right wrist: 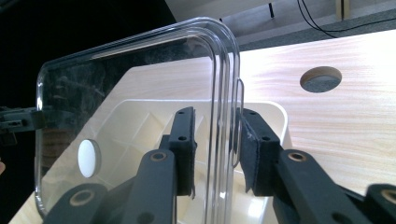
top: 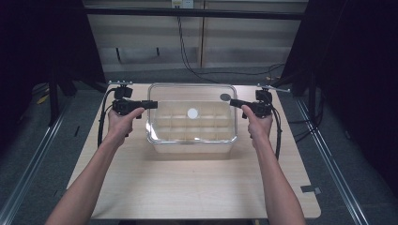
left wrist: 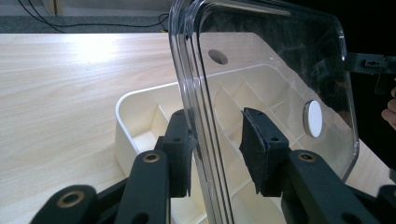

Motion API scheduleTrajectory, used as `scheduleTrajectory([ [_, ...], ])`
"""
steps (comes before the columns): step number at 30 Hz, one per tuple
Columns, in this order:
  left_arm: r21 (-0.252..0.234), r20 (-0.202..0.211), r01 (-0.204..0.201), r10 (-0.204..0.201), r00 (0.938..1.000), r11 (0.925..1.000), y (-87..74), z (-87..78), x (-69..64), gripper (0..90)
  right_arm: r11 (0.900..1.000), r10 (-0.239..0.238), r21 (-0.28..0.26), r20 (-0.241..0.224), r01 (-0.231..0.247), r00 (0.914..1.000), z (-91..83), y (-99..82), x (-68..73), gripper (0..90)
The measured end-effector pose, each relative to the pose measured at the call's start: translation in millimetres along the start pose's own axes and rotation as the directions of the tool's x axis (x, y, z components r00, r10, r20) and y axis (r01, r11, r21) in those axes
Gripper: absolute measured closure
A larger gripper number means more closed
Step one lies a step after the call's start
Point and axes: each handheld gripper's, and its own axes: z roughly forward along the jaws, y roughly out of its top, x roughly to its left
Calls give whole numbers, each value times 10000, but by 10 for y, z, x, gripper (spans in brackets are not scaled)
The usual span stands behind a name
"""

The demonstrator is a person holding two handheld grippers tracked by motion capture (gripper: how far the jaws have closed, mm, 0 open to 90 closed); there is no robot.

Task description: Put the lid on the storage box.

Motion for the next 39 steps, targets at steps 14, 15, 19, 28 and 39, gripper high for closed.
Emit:
scheduleTrajectory([
  [14,168,94,588,-589,9982,9981,-56,150,144,614,9990,-81,450,455,60,9989,162,-19,-56,638],
  [15,245,41,491,-492,9988,9985,-56,158,158,612,9988,-83,487,492,59,9988,169,-21,-61,636],
  [19,379,-77,567,-564,9984,9977,-71,213,182,597,9982,-114,595,632,76,9979,208,-34,-89,630],
  [28,674,-239,790,-775,9967,9946,-121,306,263,591,9958,-114,918,933,28,9956,312,-79,-143,601],
  [39,960,-677,891,-828,9943,9914,-176,399,307,570,9914,-373,1298,1609,163,9863,416,-138,-154,556],
])
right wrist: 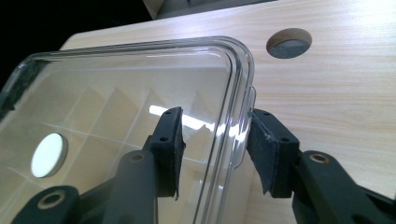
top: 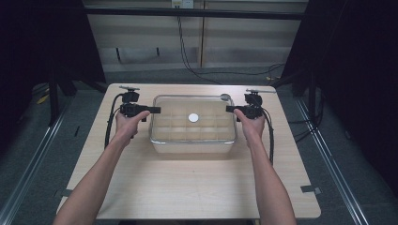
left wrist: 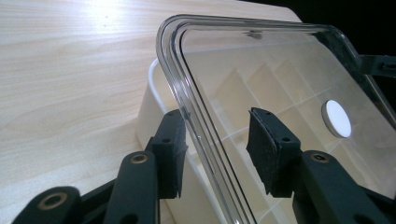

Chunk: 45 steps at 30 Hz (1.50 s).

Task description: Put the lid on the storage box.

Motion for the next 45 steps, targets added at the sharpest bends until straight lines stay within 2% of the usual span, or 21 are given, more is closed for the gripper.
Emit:
scheduleTrajectory([
  [3,85,-13,23,-23,10000,10000,-22,11,26,572,10000,-54,54,120,53,9999,26,-14,10,543],
  [4,-50,-20,228,-228,9997,9997,-32,26,20,573,10000,-57,79,109,56,9999,33,-20,9,539],
  [10,123,34,198,-198,9998,9997,-53,42,54,571,9995,151,288,106,-154,9998,84,-53,-11,524],
  [11,29,59,328,-328,9994,9995,-56,55,54,571,9994,200,292,99,-203,9998,89,-53,-18,526],
  [12,145,91,343,-344,9994,9993,-60,63,67,570,9992,264,308,136,-268,9996,89,-49,-17,527],
  [15,103,129,418,-419,9990,9991,-62,68,65,568,9993,239,298,118,-242,9996,90,-50,-23,529],
  [18,206,100,296,-298,9995,9993,-41,75,78,565,9992,280,267,135,-283,9995,95,-48,-25,531],
  [20,229,-4,227,-227,9997,9995,-27,74,62,563,9989,400,220,371,-409,9985,100,-52,10,530],
  [23,248,56,194,-195,9998,9995,-33,68,73,564,9993,304,188,435,-313,9986,101,-61,25,519],
  [28,18,278,401,-401,9988,9992,-94,58,82,564,9994,177,285,289,-185,9994,95,-66,17,493],
  [30,75,253,200,-202,9995,9998,-115,34,76,556,9994,238,244,261,-244,9994,93,-77,16,477],
  [32,-49,38,105,-104,9999,9999,-124,3,49,544,9996,97,247,280,-104,9996,101,-98,25,407],
  [34,-98,-32,-88,87,10000,9999,-129,-42,39,515,9995,-30,301,263,22,9997,83,-115,31,396],
  [37,-127,-357,-350,345,9988,9993,-138,-99,13,489,9996,-143,240,323,136,9994,29,-133,29,375],
  [41,-202,-374,-393,385,9986,9990,-176,-165,-20,473,9990,-339,288,92,336,9994,-86,-142,40,355],
  [42,-145,-378,-504,498,9980,9986,-187,-183,-27,463,9988,-455,204,201,451,9988,-124,-150,60,354],
  [44,-174,-527,-639,629,9966,9978,-213,-220,-56,455,9985,-538,-22,52,539,9985,-194,-168,93,347],
  [45,-178,-417,-742,734,9964,9971,-233,-256,-80,455,9980,-625,-67,-1,624,9980,-225,-178,107,343],
])
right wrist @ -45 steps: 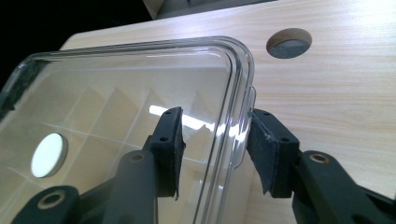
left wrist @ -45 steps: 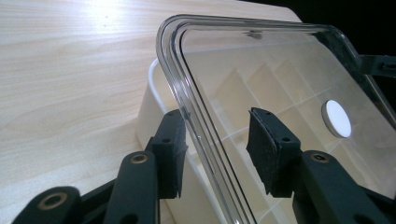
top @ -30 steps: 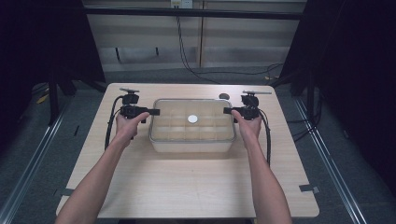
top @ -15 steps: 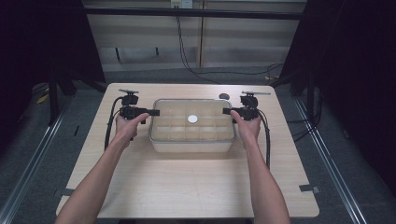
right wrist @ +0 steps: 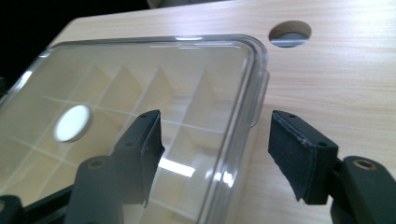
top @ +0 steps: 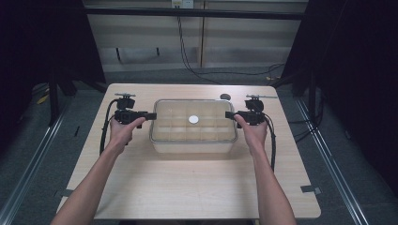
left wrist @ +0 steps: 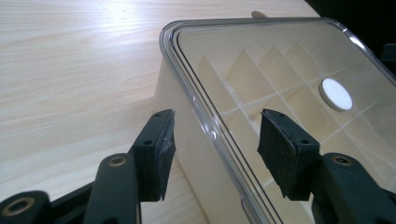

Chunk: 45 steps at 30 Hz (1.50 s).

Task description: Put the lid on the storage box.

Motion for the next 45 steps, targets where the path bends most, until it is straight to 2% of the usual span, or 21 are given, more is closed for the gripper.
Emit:
scheduleTrajectory([
  [5,-18,-61,-236,236,9997,9997,-61,-135,-70,452,9990,-435,-149,-243,432,9988,-129,-61,46,339],
  [7,-176,101,-101,103,9999,9998,-99,-191,-82,485,9986,-498,-169,-285,493,9984,-189,-82,71,342],
  [8,-212,13,-145,145,9999,9997,-118,-214,-89,484,9988,-491,-96,-207,489,9986,-215,-92,80,347],
  [10,-97,-235,-550,547,9982,9984,-153,-263,-114,482,9984,-550,-114,-259,547,9982,-271,-121,93,350],
  [13,-323,-158,-562,557,9983,9979,-203,-363,-135,482,9980,-613,-196,-512,604,9968,-366,-178,108,365],
  [18,-378,-176,-955,949,9953,9947,-322,-511,-183,482,9942,-1024,-395,-657,1000,9926,-511,-290,140,387],
  [24,-276,-452,-1228,1215,9916,9920,-491,-659,-213,453,9909,-1196,-742,-1074,1120,9870,-725,-477,185,397],
  [26,-117,-550,-1372,1363,9891,9905,-545,-704,-220,426,9912,-1212,-721,-1516,1113,9810,-781,-531,185,382],
  [28,-137,-571,-1293,1283,9901,9915,-598,-757,-220,413,9877,-1441,-800,-1272,1347,9813,-851,-591,198,382],
  [31,-275,-548,-1301,1284,9902,9911,-677,-849,-236,399,9851,-1584,-873,-1267,1480,9792,-957,-687,205,374],
  [33,-202,-597,-1423,1409,9882,9896,-717,-886,-248,383,9861,-1506,-906,-1344,1392,9794,-1025,-760,217,359],
  [36,-174,-657,-1508,1494,9866,9884,-790,-931,-282,362,9822,-1688,-1039,-1263,1562,9775,-1125,-876,241,347],
  [37,-223,-585,-1436,1421,9881,9894,-815,-944,-288,362,9822,-1688,-1039,-1263,1562,9775,-1125,-876,241,347],
  [38,-282,-308,-1268,1259,9916,9915,-860,-968,-290,359,9823,-1669,-1070,-1269,1538,9778,-1141,-901,243,343],
  [40,-124,-500,-1479,1471,9879,9889,-936,-985,-330,338,9825,-1664,-1040,-1197,1543,9788,-1172,-984,236,334],
  [42,118,-407,-1478,1482,9881,9889,-1003,-995,-343,324,9846,-1590,-907,-1135,1492,9807,-1182,-1056,229,315],
  [44,127,-590,-1562,1566,9859,9877,-1072,-1027,-361,315,9848,-1609,-822,-1040,1527,9815,-1201,-1123,228,316],
  [45,40,-595,-1508,1508,9868,9886,-1112,-1046,-367,306,9852,-1579,-821,-960,1502,9828,-1210,-1156,228,315],
])
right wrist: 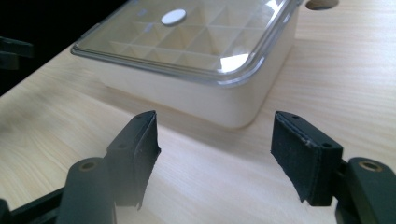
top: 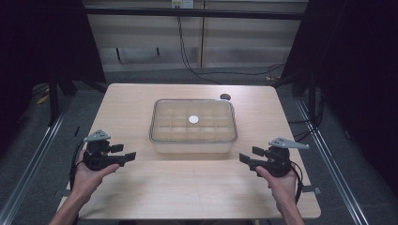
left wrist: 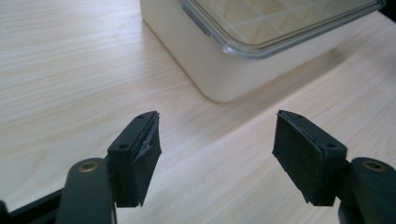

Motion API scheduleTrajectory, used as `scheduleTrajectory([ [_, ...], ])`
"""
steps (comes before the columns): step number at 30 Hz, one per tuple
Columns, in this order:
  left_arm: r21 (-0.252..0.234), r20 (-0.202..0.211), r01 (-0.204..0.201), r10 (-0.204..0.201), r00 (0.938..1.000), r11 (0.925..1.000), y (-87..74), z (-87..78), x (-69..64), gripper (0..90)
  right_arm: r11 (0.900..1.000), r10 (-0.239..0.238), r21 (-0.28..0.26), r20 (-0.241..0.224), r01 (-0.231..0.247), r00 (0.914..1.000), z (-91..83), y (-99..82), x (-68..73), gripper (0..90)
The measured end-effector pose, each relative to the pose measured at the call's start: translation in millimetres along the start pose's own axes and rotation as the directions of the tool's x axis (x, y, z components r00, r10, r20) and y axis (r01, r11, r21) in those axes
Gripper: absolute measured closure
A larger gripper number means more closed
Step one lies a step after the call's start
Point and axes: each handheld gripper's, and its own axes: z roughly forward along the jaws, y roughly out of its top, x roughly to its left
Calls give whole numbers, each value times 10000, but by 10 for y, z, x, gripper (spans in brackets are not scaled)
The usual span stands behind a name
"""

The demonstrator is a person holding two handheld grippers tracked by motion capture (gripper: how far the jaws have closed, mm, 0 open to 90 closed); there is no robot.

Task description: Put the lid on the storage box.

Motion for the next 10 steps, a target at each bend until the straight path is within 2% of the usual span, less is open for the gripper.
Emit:
scheduleTrajectory([
  [4,121,-250,-65,68,9997,9999,-174,-66,-30,287,9996,88,263,-176,-83,9998,-47,-113,19,292],
  [6,396,-487,-320,339,9982,9987,-268,-76,-69,308,9995,52,313,-202,-45,9998,-66,-174,18,285],
  [8,331,-544,-302,320,9980,9990,-356,-63,-109,322,9993,69,363,-241,-60,9997,-68,-239,2,279],
  [10,468,-188,-175,184,9997,9988,-417,-40,-125,327,9991,272,335,-215,-265,9994,-56,-301,-30,221],
])
